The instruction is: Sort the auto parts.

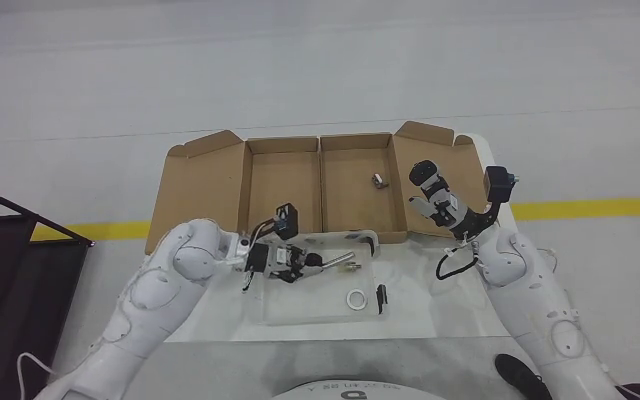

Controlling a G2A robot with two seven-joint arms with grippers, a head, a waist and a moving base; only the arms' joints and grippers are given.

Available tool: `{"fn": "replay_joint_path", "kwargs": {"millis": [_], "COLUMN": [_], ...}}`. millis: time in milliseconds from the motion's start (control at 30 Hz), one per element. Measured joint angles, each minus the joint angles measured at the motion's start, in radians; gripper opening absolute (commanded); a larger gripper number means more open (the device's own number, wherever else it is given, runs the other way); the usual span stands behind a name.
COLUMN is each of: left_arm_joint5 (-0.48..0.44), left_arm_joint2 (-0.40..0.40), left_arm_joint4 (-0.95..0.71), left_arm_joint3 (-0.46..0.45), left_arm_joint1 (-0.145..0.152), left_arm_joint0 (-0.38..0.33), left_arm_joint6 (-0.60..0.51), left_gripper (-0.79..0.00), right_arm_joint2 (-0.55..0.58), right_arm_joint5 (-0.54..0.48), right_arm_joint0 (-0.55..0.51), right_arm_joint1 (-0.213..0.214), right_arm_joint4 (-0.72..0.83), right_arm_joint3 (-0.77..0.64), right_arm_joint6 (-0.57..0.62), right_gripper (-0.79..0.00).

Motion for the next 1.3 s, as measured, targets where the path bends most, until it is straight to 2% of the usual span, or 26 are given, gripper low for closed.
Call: {"fn": "replay_joint_path", "kwargs": {"millis": [233,500,800,1067,1300], "left_arm_joint5": [0.031,0.043,0.051,0.128,0.182], "left_arm_joint2": [0.044,0.061,0.093,0.163,0.193], "left_arm_joint4": [-0.243,-0.351,-0.522,-0.824,-1.017], "left_arm_joint3": [0.05,0.087,0.114,0.137,0.18], "left_arm_joint1": [0.007,0.009,0.011,0.024,0.027], "left_arm_joint0": [-0.049,-0.09,-0.107,-0.142,-0.169], "left_arm_joint6": [-0.046,-0.043,-0.067,-0.143,-0.197], "left_gripper": [-0.785,-0.785,-0.785,-0.785,-0.785], "right_arm_joint2": [-0.004,-0.068,-0.138,-0.141,-0.129], "right_arm_joint5": [0.002,0.0,0.0,0.0,0.0], "right_arm_joint0": [-0.001,0.002,0.039,0.047,0.041], "right_arm_joint1": [0.0,0.005,0.027,0.056,0.068], "right_arm_joint4": [-0.004,-0.046,0.141,0.333,0.385], "right_arm_joint3": [-0.005,-0.076,-0.097,-0.112,-0.116], "right_arm_joint6": [0.006,0.15,0.236,0.291,0.303], "right_gripper": [0.0,0.0,0.0,0.0,0.0]}}
